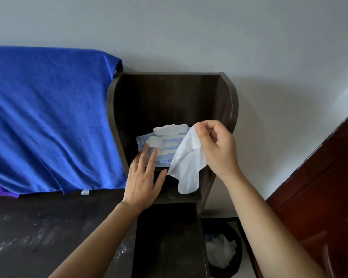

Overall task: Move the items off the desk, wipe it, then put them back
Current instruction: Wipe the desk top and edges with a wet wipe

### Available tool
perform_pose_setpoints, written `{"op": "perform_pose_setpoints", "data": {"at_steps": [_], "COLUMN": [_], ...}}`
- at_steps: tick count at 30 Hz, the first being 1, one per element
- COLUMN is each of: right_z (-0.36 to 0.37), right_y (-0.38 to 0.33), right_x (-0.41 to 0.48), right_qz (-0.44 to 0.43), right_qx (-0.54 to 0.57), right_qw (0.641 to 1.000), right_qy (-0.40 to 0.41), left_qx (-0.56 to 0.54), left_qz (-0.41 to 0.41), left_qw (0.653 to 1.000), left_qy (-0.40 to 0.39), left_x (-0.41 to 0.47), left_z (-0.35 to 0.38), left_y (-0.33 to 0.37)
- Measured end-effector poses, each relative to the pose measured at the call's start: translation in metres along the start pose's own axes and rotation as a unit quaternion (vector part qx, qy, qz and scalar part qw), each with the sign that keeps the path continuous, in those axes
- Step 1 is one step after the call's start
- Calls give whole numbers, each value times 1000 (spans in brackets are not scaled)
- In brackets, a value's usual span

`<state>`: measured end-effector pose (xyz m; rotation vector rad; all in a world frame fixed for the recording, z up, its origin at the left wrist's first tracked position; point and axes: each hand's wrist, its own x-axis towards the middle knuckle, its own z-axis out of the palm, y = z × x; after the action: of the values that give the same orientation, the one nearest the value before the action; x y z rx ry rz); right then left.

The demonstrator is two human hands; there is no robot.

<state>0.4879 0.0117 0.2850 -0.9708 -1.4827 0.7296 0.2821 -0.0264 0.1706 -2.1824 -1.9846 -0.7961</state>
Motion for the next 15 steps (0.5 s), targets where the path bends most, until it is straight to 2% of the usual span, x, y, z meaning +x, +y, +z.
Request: {"op": "perform_pose_setpoints", "data": {"at_steps": [3,5,8,11,15], "right_z": [8,20,45,75,122], "right_y": [18,29,40,47,55], "right_x": [-15,-27,-47,-68,-105], "right_qz": [34,52,80,86,110], "right_qx": [10,5,2,-40,-142], "right_qw": [999,998,991,985,964], "right_qy": [-16,-45,-105,-146,-197], "left_qx": [-28,-10,33,65,86], "left_qz": [-13,-39,-122,-212,-260], "left_qw": [998,998,992,972,951], "left_qy": [50,53,1,-75,-142], "left_x": [-44,-74,-111,-144,-187], "left_z": [-3,-5,-11,-20,-35], "left_y": [-7,-19,-40,-63,-110]}}
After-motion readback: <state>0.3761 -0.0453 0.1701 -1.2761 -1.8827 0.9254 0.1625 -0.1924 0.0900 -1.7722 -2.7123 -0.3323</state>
